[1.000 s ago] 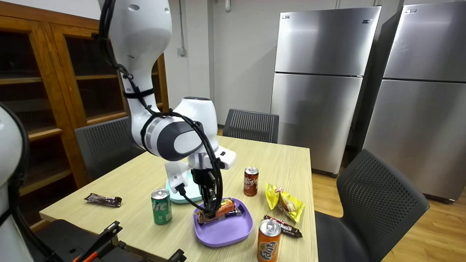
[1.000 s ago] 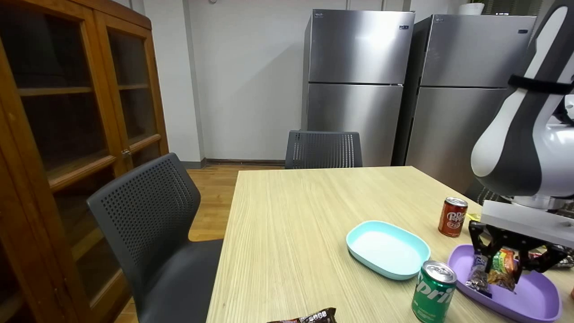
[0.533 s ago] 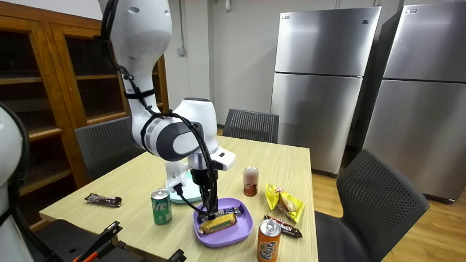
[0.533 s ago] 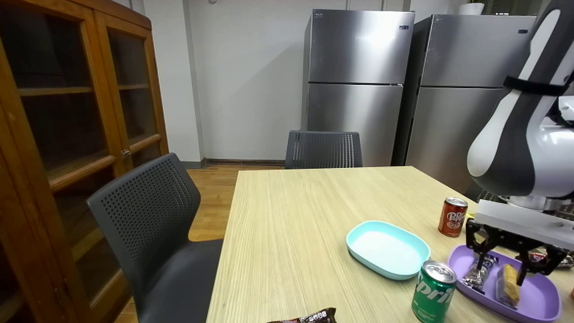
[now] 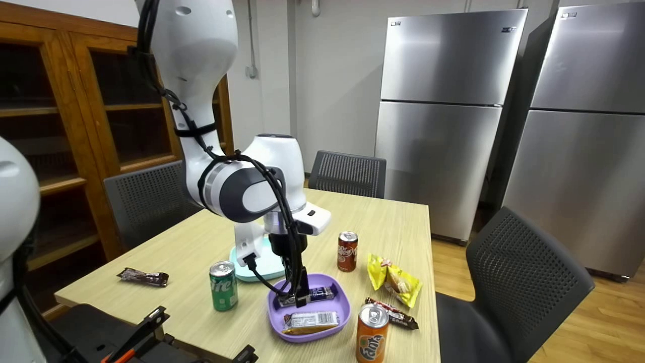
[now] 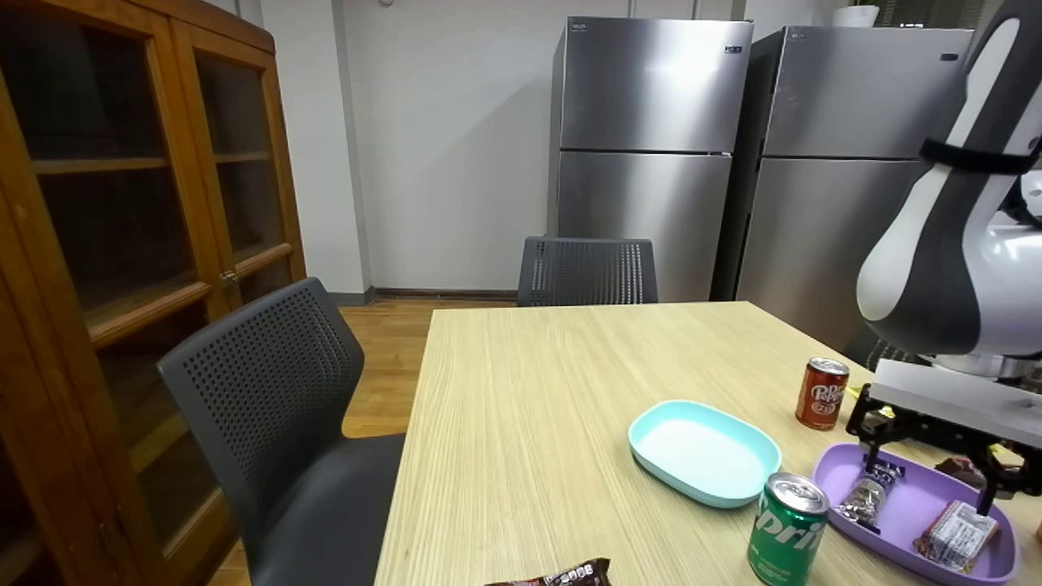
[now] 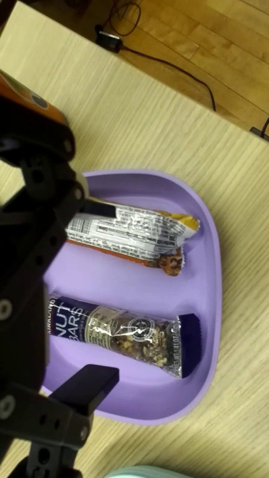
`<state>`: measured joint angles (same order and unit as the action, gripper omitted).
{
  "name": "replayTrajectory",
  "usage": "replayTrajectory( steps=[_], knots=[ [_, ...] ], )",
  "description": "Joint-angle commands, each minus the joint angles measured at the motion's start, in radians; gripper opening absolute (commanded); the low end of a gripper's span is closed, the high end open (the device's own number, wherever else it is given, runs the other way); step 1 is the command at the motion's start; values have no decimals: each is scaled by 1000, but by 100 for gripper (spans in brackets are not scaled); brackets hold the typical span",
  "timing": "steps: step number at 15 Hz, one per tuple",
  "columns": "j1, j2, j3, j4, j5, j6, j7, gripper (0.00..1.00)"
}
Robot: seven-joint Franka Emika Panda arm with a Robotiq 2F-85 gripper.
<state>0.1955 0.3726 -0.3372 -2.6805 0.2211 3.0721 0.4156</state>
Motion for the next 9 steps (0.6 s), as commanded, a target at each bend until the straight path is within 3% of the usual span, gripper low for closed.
replayTrajectory(
  steps=[1, 4, 9],
  knots=[
    [166, -11, -184, 6, -53, -23, 48, 100],
    [232, -37, -276, 26, -82, -64, 7, 100],
    [275, -54, -306, 59, -89, -102, 8, 100]
  ],
)
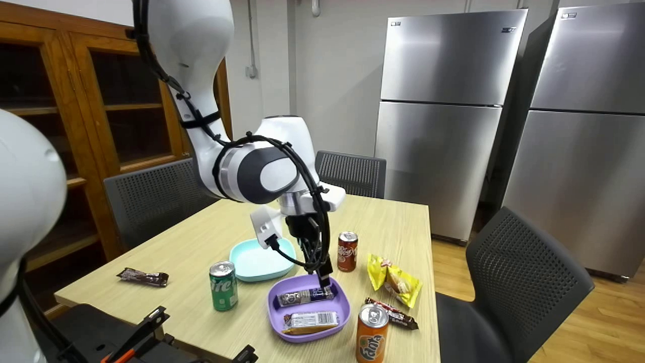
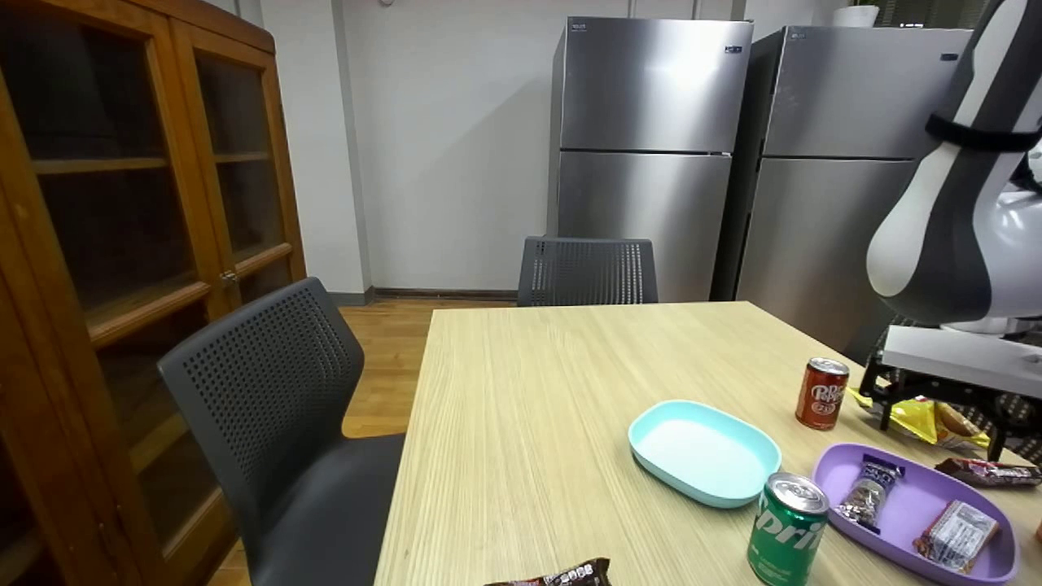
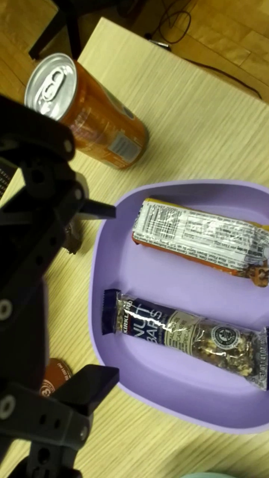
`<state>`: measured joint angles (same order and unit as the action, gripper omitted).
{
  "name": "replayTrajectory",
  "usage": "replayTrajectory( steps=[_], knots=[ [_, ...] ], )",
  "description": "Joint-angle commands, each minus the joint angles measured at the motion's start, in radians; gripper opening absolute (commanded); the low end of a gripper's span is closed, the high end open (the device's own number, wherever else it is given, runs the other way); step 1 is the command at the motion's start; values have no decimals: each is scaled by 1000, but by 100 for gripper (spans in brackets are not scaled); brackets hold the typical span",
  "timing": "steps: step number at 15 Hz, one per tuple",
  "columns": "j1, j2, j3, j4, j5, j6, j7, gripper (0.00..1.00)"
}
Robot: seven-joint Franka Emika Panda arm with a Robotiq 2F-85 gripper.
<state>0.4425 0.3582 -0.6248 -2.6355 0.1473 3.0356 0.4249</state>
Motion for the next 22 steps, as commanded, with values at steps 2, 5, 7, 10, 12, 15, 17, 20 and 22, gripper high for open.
replayTrajectory(
  steps=[2, 5, 7, 10, 12, 15, 17, 20, 22],
  knots=[
    [12, -4, -2, 11, 0, -18, 0, 100],
    [17, -5, -2, 15, 0, -25, 0, 100],
    [17, -5, -2, 15, 0, -25, 0, 100],
    [17, -5, -2, 15, 0, -25, 0, 100],
    [-40, -29, 38, 25, -52, -35, -15, 100],
    [-147, -61, 127, 48, -94, -64, -114, 100],
    [-255, -76, 220, 70, -102, -88, -190, 100],
    [-385, -68, 333, 109, -93, -121, -288, 100],
    [-443, -57, 380, 143, -88, -142, -327, 100]
  ],
)
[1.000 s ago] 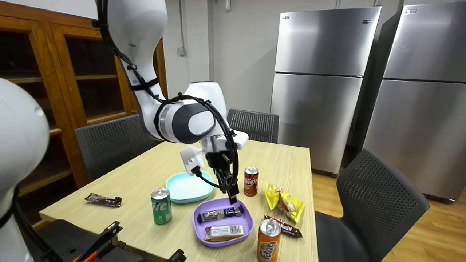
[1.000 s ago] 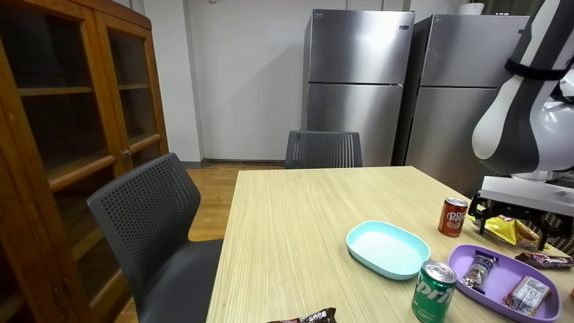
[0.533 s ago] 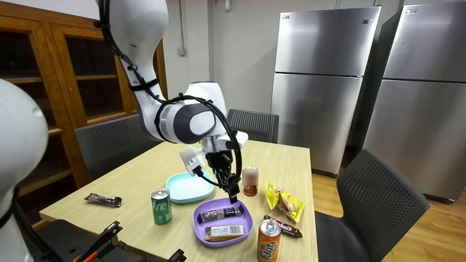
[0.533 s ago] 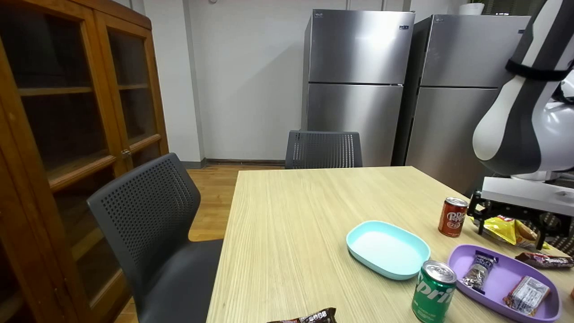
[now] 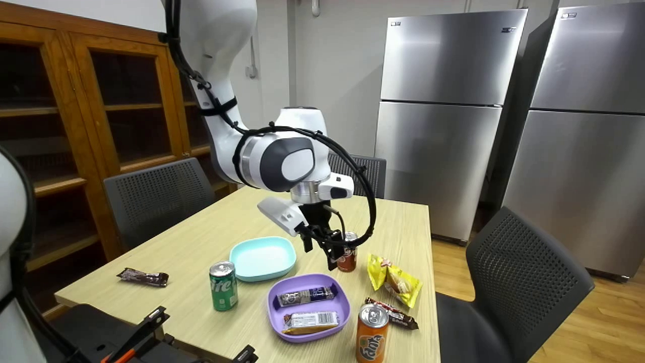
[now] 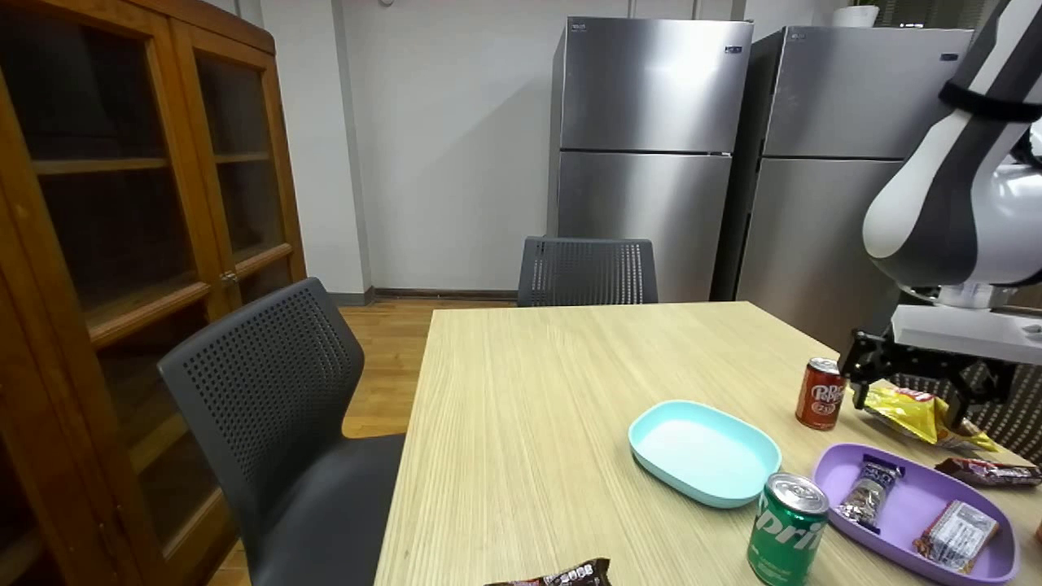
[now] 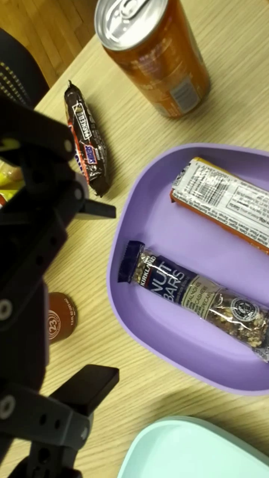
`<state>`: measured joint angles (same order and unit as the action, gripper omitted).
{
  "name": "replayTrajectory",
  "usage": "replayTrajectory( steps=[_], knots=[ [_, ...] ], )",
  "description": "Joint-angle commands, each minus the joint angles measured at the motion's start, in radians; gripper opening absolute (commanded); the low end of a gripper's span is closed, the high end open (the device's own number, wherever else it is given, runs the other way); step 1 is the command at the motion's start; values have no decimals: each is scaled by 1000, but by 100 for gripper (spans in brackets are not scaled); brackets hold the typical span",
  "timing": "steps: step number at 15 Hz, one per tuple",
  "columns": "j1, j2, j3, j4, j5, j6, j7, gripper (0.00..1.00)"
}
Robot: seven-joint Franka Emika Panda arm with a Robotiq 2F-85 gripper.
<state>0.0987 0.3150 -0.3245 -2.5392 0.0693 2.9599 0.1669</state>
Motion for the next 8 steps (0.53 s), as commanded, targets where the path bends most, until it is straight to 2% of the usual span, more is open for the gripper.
replayTrajectory(
  steps=[1, 8],
  knots=[
    [-119, -7, 97, 65, -9, -76, -82, 100],
    [-217, 92, 207, 225, 31, -148, -131, 100]
  ],
)
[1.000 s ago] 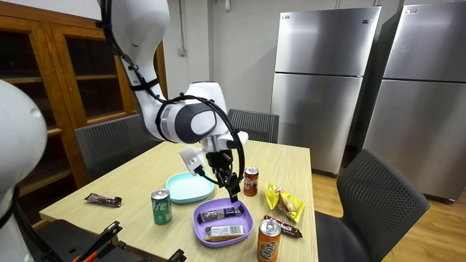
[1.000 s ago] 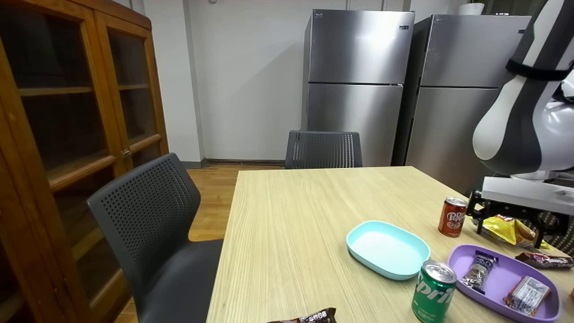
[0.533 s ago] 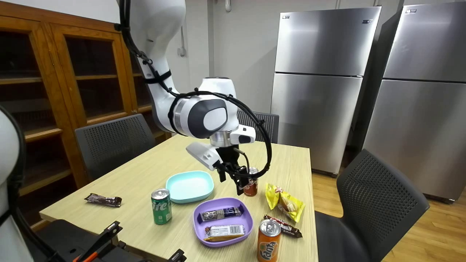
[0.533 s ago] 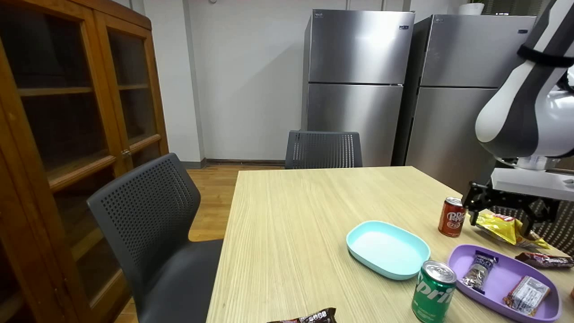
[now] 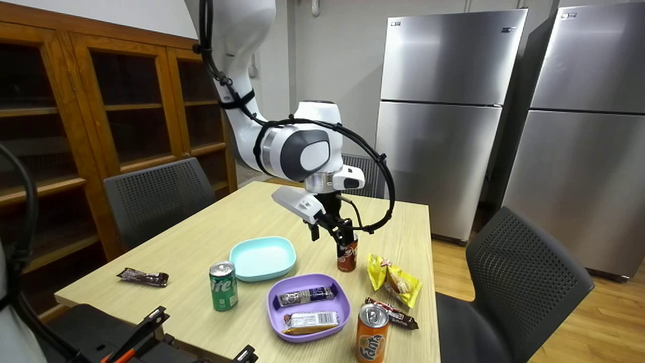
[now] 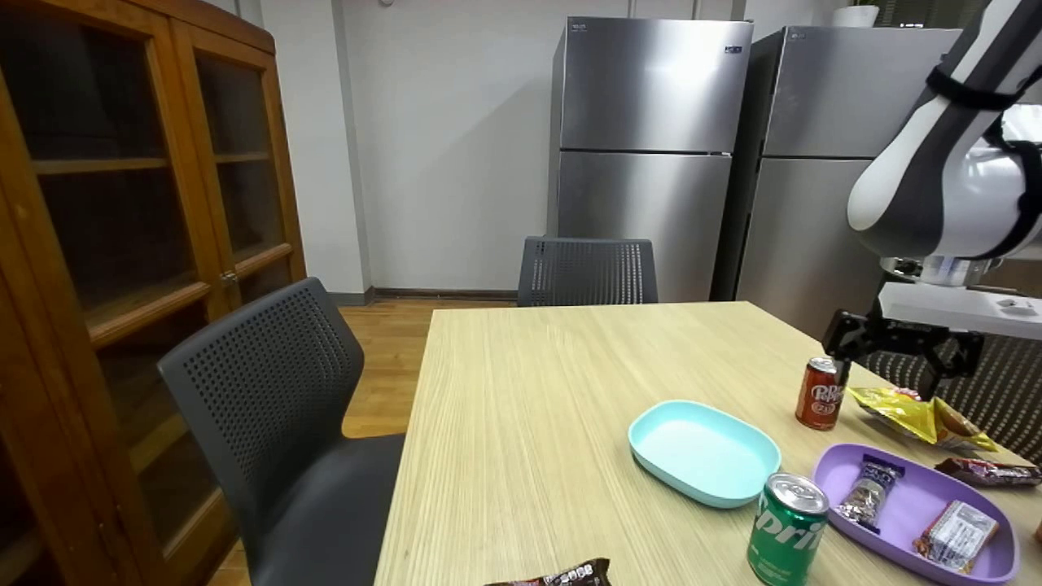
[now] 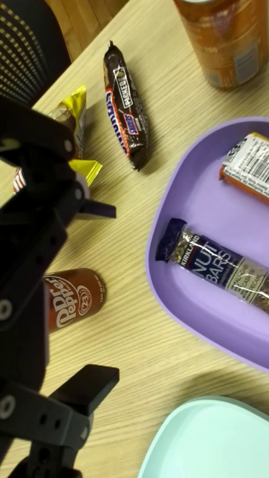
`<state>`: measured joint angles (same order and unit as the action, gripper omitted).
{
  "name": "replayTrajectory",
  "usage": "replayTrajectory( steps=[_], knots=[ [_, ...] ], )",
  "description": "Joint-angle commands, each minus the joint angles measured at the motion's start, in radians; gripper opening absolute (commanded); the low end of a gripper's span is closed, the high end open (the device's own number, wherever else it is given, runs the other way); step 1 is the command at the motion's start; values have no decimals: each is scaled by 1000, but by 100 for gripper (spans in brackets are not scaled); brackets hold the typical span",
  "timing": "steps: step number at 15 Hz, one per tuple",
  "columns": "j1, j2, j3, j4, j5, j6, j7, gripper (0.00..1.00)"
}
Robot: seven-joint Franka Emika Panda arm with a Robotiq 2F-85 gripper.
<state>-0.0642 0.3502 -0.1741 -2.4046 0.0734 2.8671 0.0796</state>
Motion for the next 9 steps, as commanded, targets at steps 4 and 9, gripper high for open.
replayTrajectory(
  steps=[4, 9],
  knots=[
    [-80, 134, 79, 195, 30, -99, -45, 100],
    [-125, 228, 118, 331, 52, -160, -72, 100]
  ],
)
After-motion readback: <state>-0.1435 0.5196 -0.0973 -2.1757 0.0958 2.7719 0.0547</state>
